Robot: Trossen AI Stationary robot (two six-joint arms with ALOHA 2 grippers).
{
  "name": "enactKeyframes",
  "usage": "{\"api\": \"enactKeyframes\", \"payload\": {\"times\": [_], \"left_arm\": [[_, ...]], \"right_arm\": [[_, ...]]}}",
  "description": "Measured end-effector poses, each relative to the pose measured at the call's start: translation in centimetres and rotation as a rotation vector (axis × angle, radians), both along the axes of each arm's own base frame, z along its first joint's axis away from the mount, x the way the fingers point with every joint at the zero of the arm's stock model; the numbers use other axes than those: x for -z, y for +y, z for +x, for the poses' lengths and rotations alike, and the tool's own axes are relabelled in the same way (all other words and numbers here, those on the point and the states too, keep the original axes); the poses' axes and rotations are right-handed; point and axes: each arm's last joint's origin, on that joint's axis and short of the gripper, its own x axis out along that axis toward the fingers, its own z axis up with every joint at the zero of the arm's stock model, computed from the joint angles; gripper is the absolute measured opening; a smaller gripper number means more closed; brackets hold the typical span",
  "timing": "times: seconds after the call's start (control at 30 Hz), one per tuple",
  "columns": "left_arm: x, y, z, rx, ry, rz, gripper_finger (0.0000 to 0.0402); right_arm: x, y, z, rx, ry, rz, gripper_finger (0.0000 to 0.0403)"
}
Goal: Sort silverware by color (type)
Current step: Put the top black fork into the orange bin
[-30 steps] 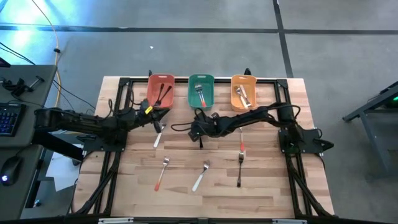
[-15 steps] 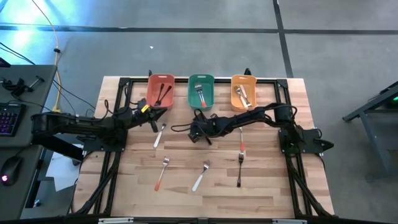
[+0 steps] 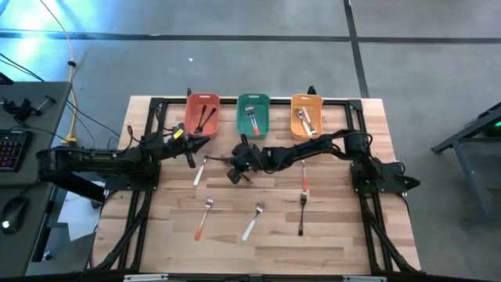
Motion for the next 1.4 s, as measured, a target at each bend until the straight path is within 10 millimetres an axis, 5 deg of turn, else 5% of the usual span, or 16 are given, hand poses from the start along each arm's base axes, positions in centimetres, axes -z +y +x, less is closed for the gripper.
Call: {"api": "enactKeyframes", "payload": {"times": [0.33,0.7,1.17,1.4], "left_arm": [[-0.7,-0.1,-1.2,-0.024,-0.02,0.026,0.0],[-0.8,-0.2,-1.8,-0.034,-0.018,0.025,0.0],[-0.7,-0.2,-1.8,-0.034,-0.006,0.034,0.0],[-0.7,-0.1,-1.8,-0.034,-0.003,0.038,0.0]], "right_arm": [[-0.1,-1.1,0.0,-0.051,0.011,0.018,0.0008],[-1.9,0.8,0.5,-0.088,0.155,-0.006,0.0123],[0.2,0.3,0.7,-0.075,0.213,-0.006,0.01],[-3.9,0.2,2.1,-0.105,0.262,-0.094,0.0132]]}}
